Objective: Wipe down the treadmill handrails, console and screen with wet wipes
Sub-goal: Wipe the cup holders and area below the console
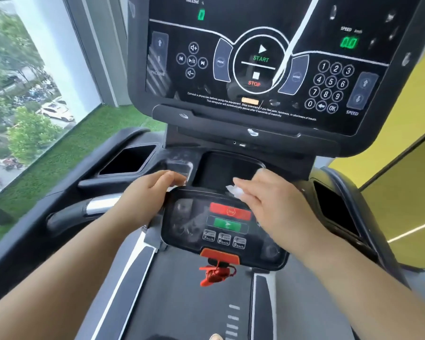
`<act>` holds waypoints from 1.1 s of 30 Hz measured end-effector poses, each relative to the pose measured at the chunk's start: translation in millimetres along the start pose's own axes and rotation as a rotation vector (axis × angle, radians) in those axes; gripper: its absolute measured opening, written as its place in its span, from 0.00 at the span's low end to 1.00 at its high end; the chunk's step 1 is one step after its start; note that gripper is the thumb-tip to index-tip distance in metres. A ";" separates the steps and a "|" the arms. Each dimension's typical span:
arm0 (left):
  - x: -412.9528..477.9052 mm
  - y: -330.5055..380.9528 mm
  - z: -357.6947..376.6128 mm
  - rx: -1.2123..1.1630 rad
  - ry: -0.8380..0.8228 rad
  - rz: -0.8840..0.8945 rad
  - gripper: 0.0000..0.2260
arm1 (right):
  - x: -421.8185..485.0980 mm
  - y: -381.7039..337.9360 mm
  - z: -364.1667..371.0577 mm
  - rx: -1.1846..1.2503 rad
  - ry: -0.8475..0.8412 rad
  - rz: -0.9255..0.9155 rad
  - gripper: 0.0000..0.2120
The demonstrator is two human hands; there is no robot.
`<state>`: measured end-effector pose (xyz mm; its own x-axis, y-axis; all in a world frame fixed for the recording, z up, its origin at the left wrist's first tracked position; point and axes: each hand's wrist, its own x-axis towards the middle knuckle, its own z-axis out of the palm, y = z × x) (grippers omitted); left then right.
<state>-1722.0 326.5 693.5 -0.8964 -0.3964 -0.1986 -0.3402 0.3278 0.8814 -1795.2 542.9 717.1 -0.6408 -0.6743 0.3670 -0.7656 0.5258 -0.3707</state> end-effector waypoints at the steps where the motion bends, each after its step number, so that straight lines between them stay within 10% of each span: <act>1: 2.6 -3.8 -4.0 0.002 -0.010 0.002 0.15 | 5.6 -12.1 9.9 -0.044 0.012 0.015 0.09; 13: 5.3 -32.8 -34.7 0.194 -0.192 0.161 0.16 | 47.0 -51.4 34.3 -0.250 -0.189 0.118 0.14; 21: 13.7 -41.7 -39.7 0.187 -0.247 0.220 0.17 | 33.7 -99.6 82.4 -0.326 0.087 0.028 0.03; 33: 10.3 -45.7 -40.8 0.297 -0.266 0.365 0.18 | 0.3 -118.0 105.6 -0.467 0.075 -0.099 0.10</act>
<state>-1704.1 272.4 668.7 -0.9993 0.0070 -0.0378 -0.0243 0.6472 0.7619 -1699.0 425.8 670.9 -0.5530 -0.7027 0.4476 -0.7559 0.6492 0.0852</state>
